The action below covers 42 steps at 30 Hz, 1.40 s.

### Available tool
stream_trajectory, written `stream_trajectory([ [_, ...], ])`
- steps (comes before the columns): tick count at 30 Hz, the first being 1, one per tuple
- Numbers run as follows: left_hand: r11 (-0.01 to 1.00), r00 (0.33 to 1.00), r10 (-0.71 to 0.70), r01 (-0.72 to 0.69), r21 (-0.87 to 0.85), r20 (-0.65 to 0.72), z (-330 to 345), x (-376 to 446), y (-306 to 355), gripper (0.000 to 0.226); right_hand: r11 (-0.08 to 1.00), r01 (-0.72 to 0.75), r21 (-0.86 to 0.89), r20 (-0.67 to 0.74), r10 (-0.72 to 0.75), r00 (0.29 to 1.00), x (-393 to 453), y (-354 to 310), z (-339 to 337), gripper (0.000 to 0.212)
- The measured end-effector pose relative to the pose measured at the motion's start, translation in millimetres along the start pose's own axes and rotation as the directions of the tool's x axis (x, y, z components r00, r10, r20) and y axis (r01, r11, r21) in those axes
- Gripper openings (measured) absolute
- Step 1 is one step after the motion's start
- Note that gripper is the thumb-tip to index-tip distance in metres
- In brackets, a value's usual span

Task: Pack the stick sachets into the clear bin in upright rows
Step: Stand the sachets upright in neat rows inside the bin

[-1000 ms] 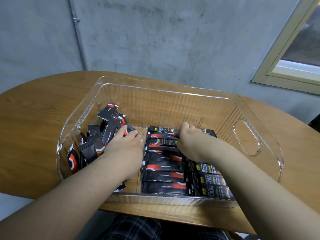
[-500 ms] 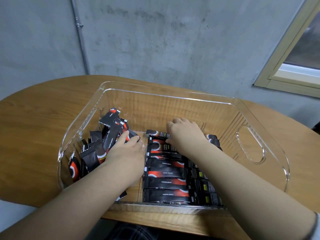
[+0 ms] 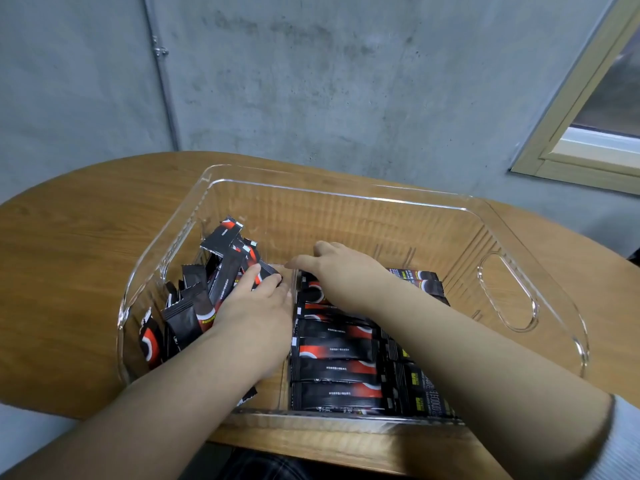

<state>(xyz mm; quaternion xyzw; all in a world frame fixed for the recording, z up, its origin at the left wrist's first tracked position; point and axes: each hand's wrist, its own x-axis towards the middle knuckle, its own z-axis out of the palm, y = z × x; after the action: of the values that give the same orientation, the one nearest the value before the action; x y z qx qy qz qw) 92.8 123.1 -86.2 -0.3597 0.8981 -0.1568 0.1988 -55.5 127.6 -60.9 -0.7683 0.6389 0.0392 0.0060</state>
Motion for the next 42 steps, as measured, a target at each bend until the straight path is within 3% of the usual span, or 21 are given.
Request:
stream_trajectory([
  [5,1.000,1.000,0.006,-0.006,-0.004,-0.010,1.4,-0.3,-0.8,0.058,0.999,-0.034,-0.009,0.081,0.035,0.996,5.2,3.9,1.2,0.051],
  [7,1.000,1.000,0.009,-0.009,-0.001,-0.004,2.4,0.1,-1.4,0.059,0.998,-0.026,0.051,0.029,0.025,0.999,10.4,5.1,2.1,0.047],
  [10,1.000,1.000,0.005,-0.005,-0.007,-0.006,2.7,1.1,-1.0,0.059,0.961,0.021,0.277,-0.091,0.005,0.996,20.8,-0.2,-5.3,0.037],
  [14,1.000,1.000,0.004,-0.004,-0.003,0.002,1.8,2.7,0.4,0.060,0.773,0.008,0.634,-0.054,0.034,0.998,40.6,-18.9,-24.7,0.037],
  [17,1.000,1.000,0.004,-0.004,-0.003,0.024,0.8,4.3,0.8,0.060,0.520,-0.030,0.854,-0.016,0.084,0.996,55.4,-32.8,-35.4,0.034],
  [20,1.000,0.999,0.016,-0.015,-0.026,0.041,-2.7,4.2,0.7,0.060,0.452,-0.169,0.876,0.145,0.088,0.986,67.5,-38.6,-45.5,0.042],
  [23,0.999,0.998,0.035,-0.033,-0.037,0.051,-5.1,3.4,0.8,0.059,0.485,-0.329,0.810,0.344,0.062,0.937,75.6,-44.1,-50.9,0.042],
  [25,0.999,0.997,0.046,-0.045,-0.025,0.059,-6.3,2.2,-0.1,0.058,0.504,-0.364,0.783,0.393,0.053,0.918,77.8,-50.1,-54.0,0.030],
  [29,0.999,0.996,0.051,-0.052,0.002,0.070,-7.1,2.0,-0.7,0.060,0.421,-0.403,0.813,0.416,0.063,0.907,82.8,-54.6,-53.3,0.023],
  [37,1.000,0.997,0.018,-0.019,0.010,0.078,-10.6,1.8,-0.3,0.065,0.159,-0.286,0.945,0.282,0.047,0.958,74.2,-43.5,-43.8,0.017],
  [42,1.000,0.998,-0.008,0.009,-0.011,0.060,-2.6,4.2,1.5,0.062,0.156,-0.052,0.986,0.037,0.100,0.994,68.7,-40.0,-49.2,0.006],
])
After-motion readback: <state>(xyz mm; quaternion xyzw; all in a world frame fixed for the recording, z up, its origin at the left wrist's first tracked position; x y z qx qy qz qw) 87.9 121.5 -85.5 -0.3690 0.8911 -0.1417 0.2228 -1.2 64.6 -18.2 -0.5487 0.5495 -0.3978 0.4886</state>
